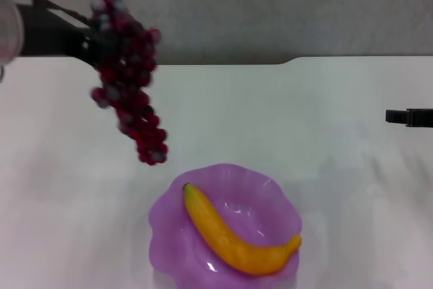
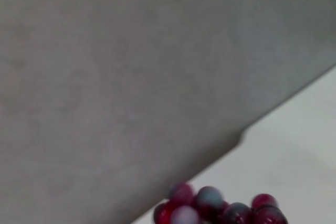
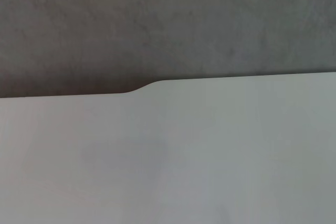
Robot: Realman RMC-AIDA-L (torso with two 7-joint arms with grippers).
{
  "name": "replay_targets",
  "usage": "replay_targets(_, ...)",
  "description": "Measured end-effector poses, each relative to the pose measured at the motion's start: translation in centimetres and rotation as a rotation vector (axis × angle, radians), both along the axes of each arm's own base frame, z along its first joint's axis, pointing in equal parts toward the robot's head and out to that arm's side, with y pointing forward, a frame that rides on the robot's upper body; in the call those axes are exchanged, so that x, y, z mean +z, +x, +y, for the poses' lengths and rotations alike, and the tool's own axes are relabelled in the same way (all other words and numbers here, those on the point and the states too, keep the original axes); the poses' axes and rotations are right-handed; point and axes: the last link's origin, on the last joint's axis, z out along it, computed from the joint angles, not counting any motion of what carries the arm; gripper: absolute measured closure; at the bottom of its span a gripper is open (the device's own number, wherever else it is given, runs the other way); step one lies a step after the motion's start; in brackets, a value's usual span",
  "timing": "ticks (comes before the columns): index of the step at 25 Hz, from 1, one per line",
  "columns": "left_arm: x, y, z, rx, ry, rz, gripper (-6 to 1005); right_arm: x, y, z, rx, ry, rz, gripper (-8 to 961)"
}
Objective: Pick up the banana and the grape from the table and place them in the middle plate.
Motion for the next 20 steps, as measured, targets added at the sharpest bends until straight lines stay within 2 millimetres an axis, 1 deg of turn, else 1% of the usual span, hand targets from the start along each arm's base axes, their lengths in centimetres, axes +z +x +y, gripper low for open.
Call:
replay_targets(3, -1.1, 0.4, -0.6, -0.021, -0.064, -0.017, 797, 0.2, -0.3, 0.0, 0.008, 0.009, 0.003, 256)
replay_targets(6, -2.0, 0.2, -1.1, -0.019, -0.104, -0.011, 798, 0.5, -0.6, 0.1, 0.021, 0.02, 0.004, 256)
replay_targets(7, -2.7, -0.1, -1.3, -0.008, -0.134, -0.003, 798, 0.7, -0.8, 0.1, 0.029, 0.029, 0.002, 256)
replay_targets(8, -2.7, -0.1, -1.3, -0.008, -0.134, -0.003, 799, 0.7, -0.9, 0.1, 0.033, 0.032, 0.001, 256)
replay_targets(14, -4.9, -1.9, -1.1, 0.066, -0.222, 0.014, 800, 0.9, -1.2, 0.2, 0.043, 0.036, 0.0, 256)
replay_targets(20, -7.6, -3.1, -1.0, 0.131, -0.317, 0.03, 802, 0.9, -1.2, 0.1, 0.042, 0.036, 0.001, 256)
